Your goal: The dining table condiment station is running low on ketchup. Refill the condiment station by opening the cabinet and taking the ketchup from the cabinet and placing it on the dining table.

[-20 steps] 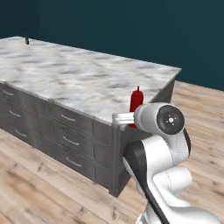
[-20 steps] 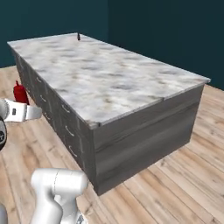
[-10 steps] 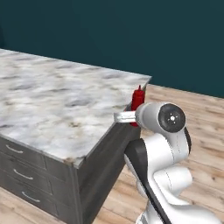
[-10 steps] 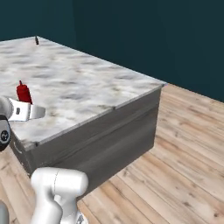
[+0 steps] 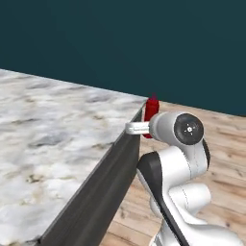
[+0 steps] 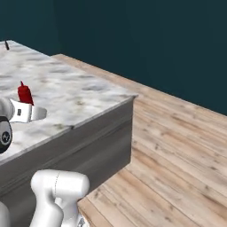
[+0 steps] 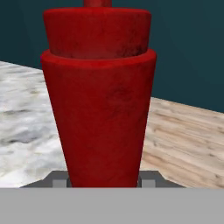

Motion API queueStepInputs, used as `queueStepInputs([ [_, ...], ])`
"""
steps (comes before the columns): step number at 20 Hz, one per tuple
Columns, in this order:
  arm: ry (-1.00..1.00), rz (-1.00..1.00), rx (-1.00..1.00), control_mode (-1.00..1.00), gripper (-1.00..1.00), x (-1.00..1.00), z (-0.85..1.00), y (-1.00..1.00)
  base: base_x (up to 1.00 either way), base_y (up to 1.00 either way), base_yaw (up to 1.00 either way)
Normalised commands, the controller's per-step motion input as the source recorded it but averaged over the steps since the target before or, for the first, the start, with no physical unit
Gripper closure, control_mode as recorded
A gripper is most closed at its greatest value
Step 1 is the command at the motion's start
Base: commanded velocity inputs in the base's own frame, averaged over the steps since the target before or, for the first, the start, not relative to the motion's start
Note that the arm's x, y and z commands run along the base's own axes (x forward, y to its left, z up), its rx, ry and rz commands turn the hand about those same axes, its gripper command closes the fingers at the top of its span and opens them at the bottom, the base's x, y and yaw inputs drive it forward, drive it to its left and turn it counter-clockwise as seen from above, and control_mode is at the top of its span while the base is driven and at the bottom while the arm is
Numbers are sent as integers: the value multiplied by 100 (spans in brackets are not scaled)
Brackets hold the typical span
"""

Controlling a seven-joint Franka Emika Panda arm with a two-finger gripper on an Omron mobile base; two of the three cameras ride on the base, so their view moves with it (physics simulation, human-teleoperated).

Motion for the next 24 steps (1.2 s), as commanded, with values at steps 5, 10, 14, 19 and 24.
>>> queueStepInputs([
  [5, 0, 0, 0, 100, 100, 0, 0, 0, 100, -100, -7],
  [10, 0, 0, 0, 100, 100, 0, 0, 0, 100, -100, -1],
  [14, 0, 0, 0, 100, 100, 0, 0, 0, 100, -100, 0],
  [19, 0, 0, 0, 100, 100, 0, 0, 0, 100, -100, 6],
  [24, 0, 0, 0, 100, 100, 0, 0, 0, 100, -100, 20],
])
